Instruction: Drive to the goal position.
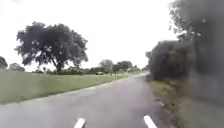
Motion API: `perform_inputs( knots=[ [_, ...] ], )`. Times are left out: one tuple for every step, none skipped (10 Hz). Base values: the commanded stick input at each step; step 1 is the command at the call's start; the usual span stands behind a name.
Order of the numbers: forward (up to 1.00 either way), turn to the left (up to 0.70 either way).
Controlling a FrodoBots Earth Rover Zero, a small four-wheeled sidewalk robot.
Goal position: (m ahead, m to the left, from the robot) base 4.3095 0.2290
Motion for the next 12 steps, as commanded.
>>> perform_inputs(
  knots=[
    [0.69,0.03],
    [0.69,0.03],
    [0.69,0.03],
    [0.69,0.03],
    [0.69,0.03],
    [0.69,0.03],
    [0.69,0.03],
    [0.69,0.03],
    [0.69,0.03],
    [0.69,0.18],
    [0.69,0.33],
    [0.69,0.33]
  ],
)
